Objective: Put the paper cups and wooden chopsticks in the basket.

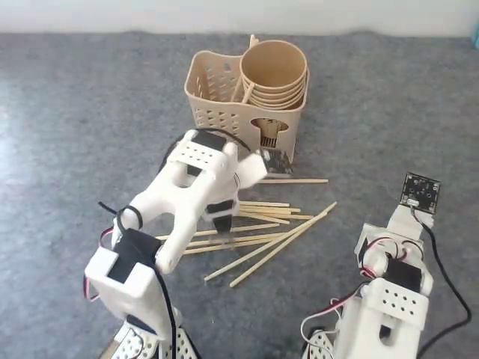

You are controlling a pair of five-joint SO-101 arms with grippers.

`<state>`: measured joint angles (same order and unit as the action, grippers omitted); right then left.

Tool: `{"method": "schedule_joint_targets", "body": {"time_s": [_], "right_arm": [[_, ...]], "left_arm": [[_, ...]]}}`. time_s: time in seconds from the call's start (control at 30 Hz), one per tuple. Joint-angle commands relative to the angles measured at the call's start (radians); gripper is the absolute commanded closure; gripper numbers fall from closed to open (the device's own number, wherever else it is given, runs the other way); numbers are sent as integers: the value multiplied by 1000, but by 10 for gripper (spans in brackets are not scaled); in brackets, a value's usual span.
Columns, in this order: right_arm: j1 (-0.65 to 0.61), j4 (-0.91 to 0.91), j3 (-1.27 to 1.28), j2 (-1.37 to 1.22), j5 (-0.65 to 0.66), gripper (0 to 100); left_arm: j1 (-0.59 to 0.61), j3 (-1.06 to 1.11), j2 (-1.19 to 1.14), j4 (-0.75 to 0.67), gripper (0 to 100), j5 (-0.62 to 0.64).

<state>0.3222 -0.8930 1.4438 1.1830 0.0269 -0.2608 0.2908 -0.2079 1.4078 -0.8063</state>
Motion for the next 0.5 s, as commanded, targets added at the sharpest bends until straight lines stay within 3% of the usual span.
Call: {"method": "schedule_joint_targets", "body": {"time_s": [0.0,0.3,0.47], "right_arm": [[5,-1,-6,21,21,936],[5,-1,-8,21,23,936],[5,-1,-9,21,23,936]], "left_arm": [[15,-74,8,5,798,46],[12,74,6,-327,800,132],[14,102,2,-354,801,132]]}}
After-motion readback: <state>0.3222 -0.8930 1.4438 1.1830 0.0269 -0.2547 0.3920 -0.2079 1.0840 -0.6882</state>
